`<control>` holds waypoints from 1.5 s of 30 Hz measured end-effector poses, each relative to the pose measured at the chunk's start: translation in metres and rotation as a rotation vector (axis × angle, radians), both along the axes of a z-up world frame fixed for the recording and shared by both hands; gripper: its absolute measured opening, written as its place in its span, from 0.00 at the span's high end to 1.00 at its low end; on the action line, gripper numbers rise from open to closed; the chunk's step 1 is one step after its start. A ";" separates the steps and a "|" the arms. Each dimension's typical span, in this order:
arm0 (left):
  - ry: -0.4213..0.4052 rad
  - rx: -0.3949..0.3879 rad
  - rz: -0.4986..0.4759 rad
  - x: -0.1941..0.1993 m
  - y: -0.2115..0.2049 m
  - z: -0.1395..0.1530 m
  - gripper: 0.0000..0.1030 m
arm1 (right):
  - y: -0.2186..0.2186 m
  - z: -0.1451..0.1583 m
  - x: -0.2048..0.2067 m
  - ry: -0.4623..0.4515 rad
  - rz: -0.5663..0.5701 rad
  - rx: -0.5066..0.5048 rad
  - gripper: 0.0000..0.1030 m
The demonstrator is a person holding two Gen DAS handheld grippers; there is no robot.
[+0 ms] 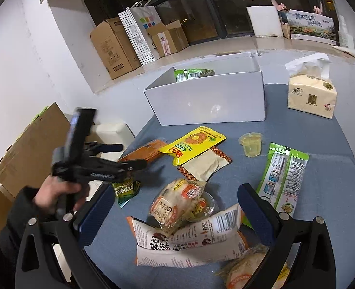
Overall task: Organize snacks
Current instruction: 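Grasp the orange bread loaf with the left gripper and lift it, then grasp the green wafer pack with the right gripper while left gripper holds the bread loaf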
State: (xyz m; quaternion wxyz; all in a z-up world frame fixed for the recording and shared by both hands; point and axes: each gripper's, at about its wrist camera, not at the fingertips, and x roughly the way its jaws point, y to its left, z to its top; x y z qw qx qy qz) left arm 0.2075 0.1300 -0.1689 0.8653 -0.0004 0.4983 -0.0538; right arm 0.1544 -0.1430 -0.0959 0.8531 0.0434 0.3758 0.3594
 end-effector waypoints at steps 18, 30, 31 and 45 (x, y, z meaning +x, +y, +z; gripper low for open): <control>-0.131 -0.064 0.053 -0.047 0.016 0.036 0.35 | -0.034 -0.014 0.017 0.067 -0.138 -0.003 0.00; -0.359 -0.169 0.057 -0.128 -0.014 0.092 0.35 | -0.040 -0.054 0.082 0.181 -0.315 -0.251 0.00; -0.371 -0.170 0.060 -0.132 -0.016 0.093 0.35 | -0.038 -0.058 0.091 0.190 -0.321 -0.269 0.00; -0.414 -0.183 0.092 -0.143 -0.020 0.097 0.35 | -0.018 -0.085 0.117 0.158 -0.316 -0.487 0.22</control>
